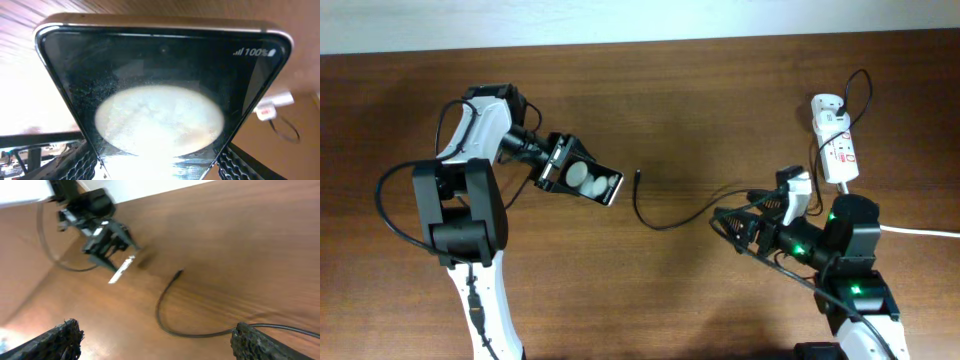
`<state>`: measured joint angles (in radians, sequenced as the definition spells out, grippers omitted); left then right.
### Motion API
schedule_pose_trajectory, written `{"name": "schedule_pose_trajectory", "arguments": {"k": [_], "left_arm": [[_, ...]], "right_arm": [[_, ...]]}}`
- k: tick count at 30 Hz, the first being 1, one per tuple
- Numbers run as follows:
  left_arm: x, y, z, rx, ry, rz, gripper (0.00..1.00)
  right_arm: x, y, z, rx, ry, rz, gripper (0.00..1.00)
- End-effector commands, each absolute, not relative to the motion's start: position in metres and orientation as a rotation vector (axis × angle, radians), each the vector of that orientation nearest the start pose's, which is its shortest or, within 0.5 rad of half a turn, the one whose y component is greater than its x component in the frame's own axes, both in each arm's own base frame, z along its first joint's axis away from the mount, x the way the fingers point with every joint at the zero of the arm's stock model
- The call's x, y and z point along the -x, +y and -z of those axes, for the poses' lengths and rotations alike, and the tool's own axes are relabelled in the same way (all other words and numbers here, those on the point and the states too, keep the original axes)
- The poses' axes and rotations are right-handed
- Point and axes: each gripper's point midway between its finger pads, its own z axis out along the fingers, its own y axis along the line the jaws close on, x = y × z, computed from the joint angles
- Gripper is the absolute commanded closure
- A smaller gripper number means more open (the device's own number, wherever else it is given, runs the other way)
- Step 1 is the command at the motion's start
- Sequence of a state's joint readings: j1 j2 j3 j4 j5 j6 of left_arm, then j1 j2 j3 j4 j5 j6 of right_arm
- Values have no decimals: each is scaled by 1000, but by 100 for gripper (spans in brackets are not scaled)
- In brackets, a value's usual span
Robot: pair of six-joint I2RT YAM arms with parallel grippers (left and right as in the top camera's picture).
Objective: Plug charger to phone and switch on socket
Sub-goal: 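Move the right gripper toward the phone held by the left gripper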
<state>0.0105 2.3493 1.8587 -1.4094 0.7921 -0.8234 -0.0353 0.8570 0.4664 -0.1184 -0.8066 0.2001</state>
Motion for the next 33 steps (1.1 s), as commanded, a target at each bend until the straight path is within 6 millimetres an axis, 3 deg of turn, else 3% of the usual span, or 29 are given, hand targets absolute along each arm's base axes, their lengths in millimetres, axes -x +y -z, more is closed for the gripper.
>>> {"name": "schedule_pose_trajectory", "arguments": {"k": [1, 2, 5, 7, 10, 15, 19, 21, 25, 28, 33], "left_arm": [[-389, -112, -42, -1205, -2180, -655, 93], [-390, -113, -41, -1203, -2185, -656, 93], [-387, -114, -37, -1189, -2220, -612, 94], [-386, -120, -35, -1171, -2244, -592, 96], [-386, -127, -31, -1170, -2276, -550, 99], [-387, -133, -30, -1155, -2290, -552, 99], [-387, -133, -30, -1154, -2290, -552, 99], [-388, -134, -30, -1154, -2295, -558, 98], [-388, -134, -30, -1153, -2293, -562, 99], [-388, -134, -30, -1153, -2292, -562, 99], [-388, -135, -31, -1152, -2287, -570, 98]], "right_arm": [[-259, 135, -193, 370, 1978, -1112, 1], [-261, 135, -189, 362, 1991, -1118, 1], [-269, 135, -173, 100, 2115, -1278, 1], [-276, 136, -152, -52, 2206, -1360, 1], [-285, 157, -129, -51, 2264, -1408, 1], [-305, 196, -97, -206, 2332, -1329, 1], [-315, 207, -85, -320, 2337, -1199, 0], [-324, 220, -92, -291, 2318, -1166, 10], [-342, 254, -96, -255, 2376, -1133, 19], [-349, 277, -80, -301, 2486, -1126, 30], [-348, 297, -60, -361, 2533, -1080, 41]]}}
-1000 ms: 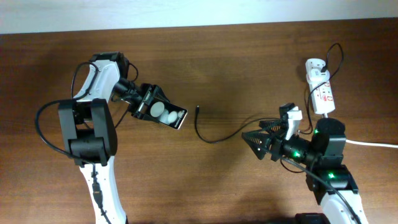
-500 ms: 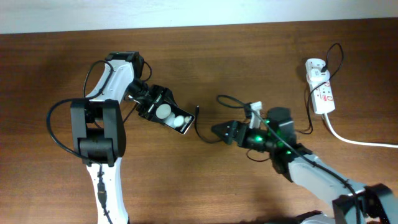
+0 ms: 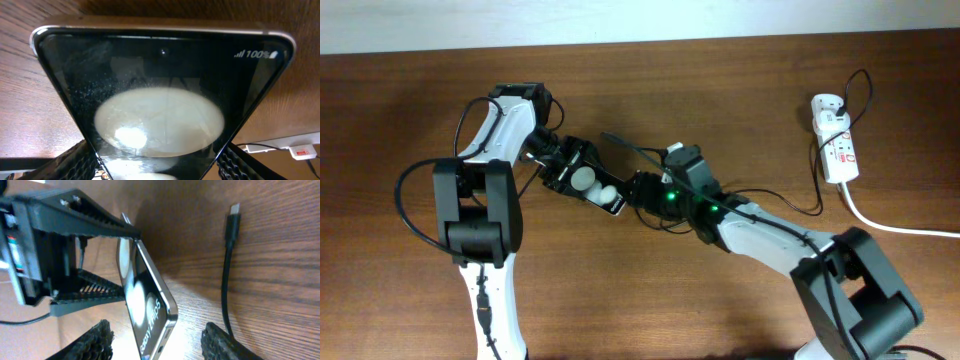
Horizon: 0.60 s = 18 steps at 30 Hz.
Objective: Plug charger to phone and switch on socket
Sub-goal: 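Move the right gripper toward the phone held by the left gripper, then grasp the phone with the right gripper and release the left gripper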
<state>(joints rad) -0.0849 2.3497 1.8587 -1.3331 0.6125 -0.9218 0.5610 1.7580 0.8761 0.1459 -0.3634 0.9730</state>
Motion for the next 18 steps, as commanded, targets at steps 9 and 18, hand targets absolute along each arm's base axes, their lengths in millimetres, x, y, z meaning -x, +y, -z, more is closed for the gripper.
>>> {"name": "schedule_pose_trajectory", "arguments": {"k": [9, 18], "left_arm": [[-388, -139, -34, -1148, -2269, -598, 98], [-388, -139, -34, -1148, -2266, -595, 97]], "right_arm": [[-351, 318, -44, -412, 2466, -1016, 51], [-371, 337, -41, -371, 2341, -1124, 61]]}}
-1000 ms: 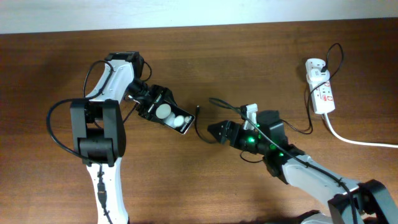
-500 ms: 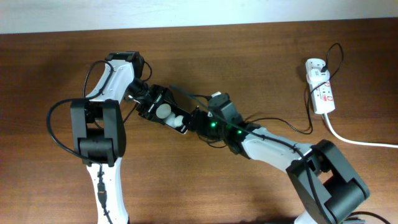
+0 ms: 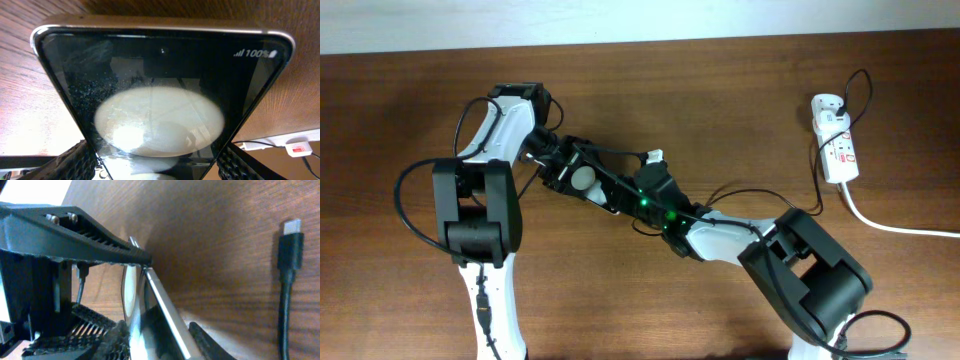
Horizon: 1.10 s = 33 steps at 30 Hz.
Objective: Plug charger to phone and switch on socket
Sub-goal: 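Grasp the phone with the right gripper and release the left gripper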
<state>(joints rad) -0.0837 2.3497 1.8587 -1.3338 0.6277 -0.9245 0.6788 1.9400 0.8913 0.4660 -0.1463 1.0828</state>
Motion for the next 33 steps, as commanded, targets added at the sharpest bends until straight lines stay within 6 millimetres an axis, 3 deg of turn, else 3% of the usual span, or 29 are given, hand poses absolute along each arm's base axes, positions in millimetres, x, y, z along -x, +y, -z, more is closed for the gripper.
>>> {"name": "schedule_pose_trajectory", "arguments": {"k": [1, 3, 9, 13, 18, 20, 22, 24, 30, 33], "left_arm": [[-388, -139, -34, -1148, -2266, -595, 97], [-388, -139, -34, -1148, -2266, -595, 97], [-387, -139, -34, -1148, -2262, -592, 96], [-386, -139, -34, -1149, -2260, -589, 95], [-386, -139, -34, -1149, -2260, -589, 87], [-386, -139, -34, -1149, -2259, -589, 57], [-385, -138, -35, -1150, -2254, -583, 34], [-385, -138, -35, -1150, -2254, -584, 25], [-392, -130, -41, -1113, -2246, -698, 36], [-398, -130, -51, -1041, -2237, -837, 50]], "right_arm": [[-372, 337, -40, -369, 2336, -1127, 61], [-372, 338, -40, -368, 2330, -1131, 61], [-365, 349, -43, -330, 2331, -1166, 74], [-365, 349, -43, -330, 2331, -1166, 95], [-369, 353, -55, -311, 2283, -1215, 96], [-369, 354, -58, -306, 2273, -1226, 96], [-370, 355, -61, -294, 2269, -1254, 96], [-377, 349, -66, -293, 2256, -1287, 96], [-391, 322, -85, -239, 2251, -1406, 96], [-396, 305, -92, -246, 2259, -1385, 96]]}}
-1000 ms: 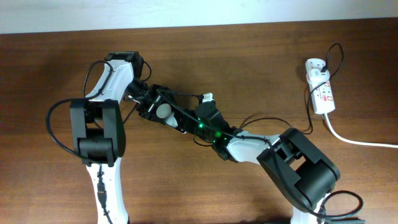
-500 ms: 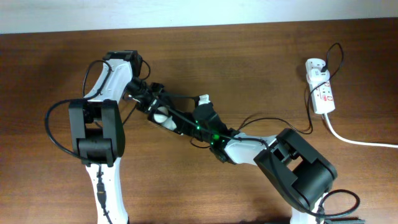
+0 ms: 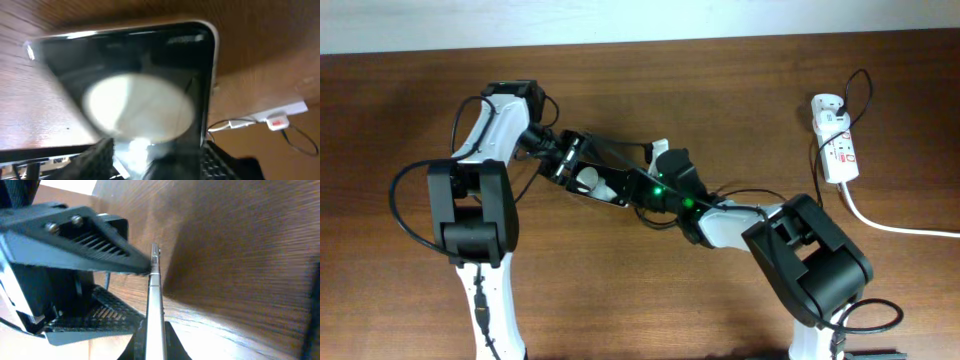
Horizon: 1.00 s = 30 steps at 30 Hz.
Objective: Plug charger to phone and switch on socket
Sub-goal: 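Grasp the phone with the right gripper and release the left gripper, then raise the phone upright with the right gripper, bottom port facing up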
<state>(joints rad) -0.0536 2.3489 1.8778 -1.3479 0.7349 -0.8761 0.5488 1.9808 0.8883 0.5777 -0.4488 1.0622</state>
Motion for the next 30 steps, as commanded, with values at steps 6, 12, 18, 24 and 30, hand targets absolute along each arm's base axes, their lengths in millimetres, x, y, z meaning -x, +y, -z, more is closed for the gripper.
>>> {"name": "schedule_pose_trajectory", "arguments": {"k": [6, 12, 18, 24, 30], "left_arm": [[-403, -127, -58, -980, -2245, -950, 62], [-422, -152, -97, -225, -2460, -1606, 65], [-428, -142, -113, -110, -2476, -1777, 71], [-417, -137, -165, 175, -2680, -1756, 41], [-396, -132, -244, 422, -2922, -1703, 37]], "right_arm": [[-405, 282, -111, -247, 2237, -1350, 96], [-398, 258, -157, -125, 2188, -1247, 96], [-375, 207, -209, -132, 2162, -1023, 96], [-340, 193, -250, -90, 2121, -1032, 96], [-309, 182, -288, -63, 2047, -1044, 96]]}}
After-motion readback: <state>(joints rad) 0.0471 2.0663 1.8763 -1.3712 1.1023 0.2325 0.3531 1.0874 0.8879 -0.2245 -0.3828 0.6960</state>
